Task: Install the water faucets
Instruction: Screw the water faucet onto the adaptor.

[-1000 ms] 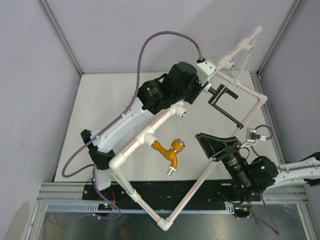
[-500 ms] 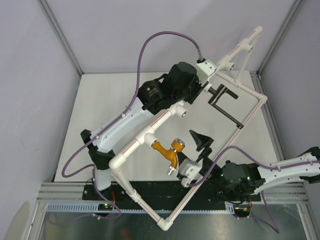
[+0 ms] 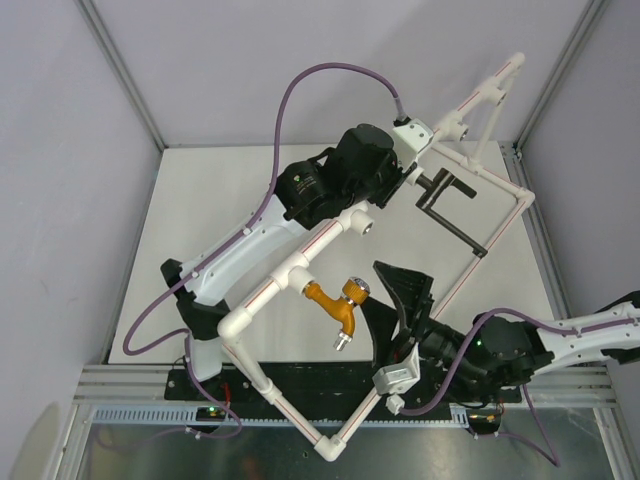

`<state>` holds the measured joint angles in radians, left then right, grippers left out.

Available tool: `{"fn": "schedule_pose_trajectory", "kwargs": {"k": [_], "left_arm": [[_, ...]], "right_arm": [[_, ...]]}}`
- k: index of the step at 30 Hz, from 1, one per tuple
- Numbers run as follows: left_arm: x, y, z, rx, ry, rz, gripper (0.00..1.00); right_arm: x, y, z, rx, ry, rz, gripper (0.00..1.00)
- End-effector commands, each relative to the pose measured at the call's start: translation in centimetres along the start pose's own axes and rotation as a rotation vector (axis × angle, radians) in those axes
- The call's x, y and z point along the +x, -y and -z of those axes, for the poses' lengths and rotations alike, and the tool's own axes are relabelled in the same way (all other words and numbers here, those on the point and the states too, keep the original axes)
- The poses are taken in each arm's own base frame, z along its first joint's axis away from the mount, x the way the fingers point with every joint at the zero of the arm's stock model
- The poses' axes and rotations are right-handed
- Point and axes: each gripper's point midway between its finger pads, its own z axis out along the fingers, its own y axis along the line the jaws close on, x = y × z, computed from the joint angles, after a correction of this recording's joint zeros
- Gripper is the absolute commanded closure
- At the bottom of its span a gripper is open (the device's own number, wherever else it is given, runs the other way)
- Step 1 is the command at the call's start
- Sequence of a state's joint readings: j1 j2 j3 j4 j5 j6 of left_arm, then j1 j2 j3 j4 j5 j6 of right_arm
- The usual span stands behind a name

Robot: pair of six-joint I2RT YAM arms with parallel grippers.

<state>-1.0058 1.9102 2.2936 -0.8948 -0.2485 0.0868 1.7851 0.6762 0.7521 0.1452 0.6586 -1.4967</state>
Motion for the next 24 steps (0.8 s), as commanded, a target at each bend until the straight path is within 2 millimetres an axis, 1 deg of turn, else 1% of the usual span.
{"fn": "schedule_pose_trajectory", "kwargs": {"k": [1,8,12,14,16,20,22,24], "left_arm": [[17.2,-0.7,-3.7,-0.009,-0.612,-0.187,0.93],[17.1,-0.8,-3.6,-0.013,-0.610,-0.187,0.93],[17.2,-0.8,-3.6,-0.015,-0.612,-0.188,0.93],[17.2,-0.8,-3.6,-0.014,-0.612,-0.188,0.93],[17.2,-0.8,-3.6,-0.014,-0.613,-0.188,0.93],[17.2,-0.8,-3.6,-0.017,-0.612,-0.188,0.93],[17.1,-0.8,-3.6,-0.016,-0.612,-0.187,0.93],[17.1,-0.8,-3.6,-0.015,-0.611,-0.187,0.93]], "right_arm": [[-2.0,0.6,-0.8,-0.069,0.078,0.181,0.01],[-2.8,0.3,-2.1,-0.136,0.113,0.283,0.01],[-3.6,-1.3,-3.0,-0.195,0.138,0.316,0.01],[-3.6,-2.2,-3.3,-0.229,0.140,0.334,0.02],[-3.7,-2.9,-3.4,-0.254,0.144,0.343,0.04],[-3.9,-3.6,-3.5,-0.276,0.147,0.332,0.09],[-3.7,-4.0,-3.4,-0.289,0.140,0.326,0.17],[-3.7,-4.3,-3.4,-0.294,0.133,0.308,0.32]]}}
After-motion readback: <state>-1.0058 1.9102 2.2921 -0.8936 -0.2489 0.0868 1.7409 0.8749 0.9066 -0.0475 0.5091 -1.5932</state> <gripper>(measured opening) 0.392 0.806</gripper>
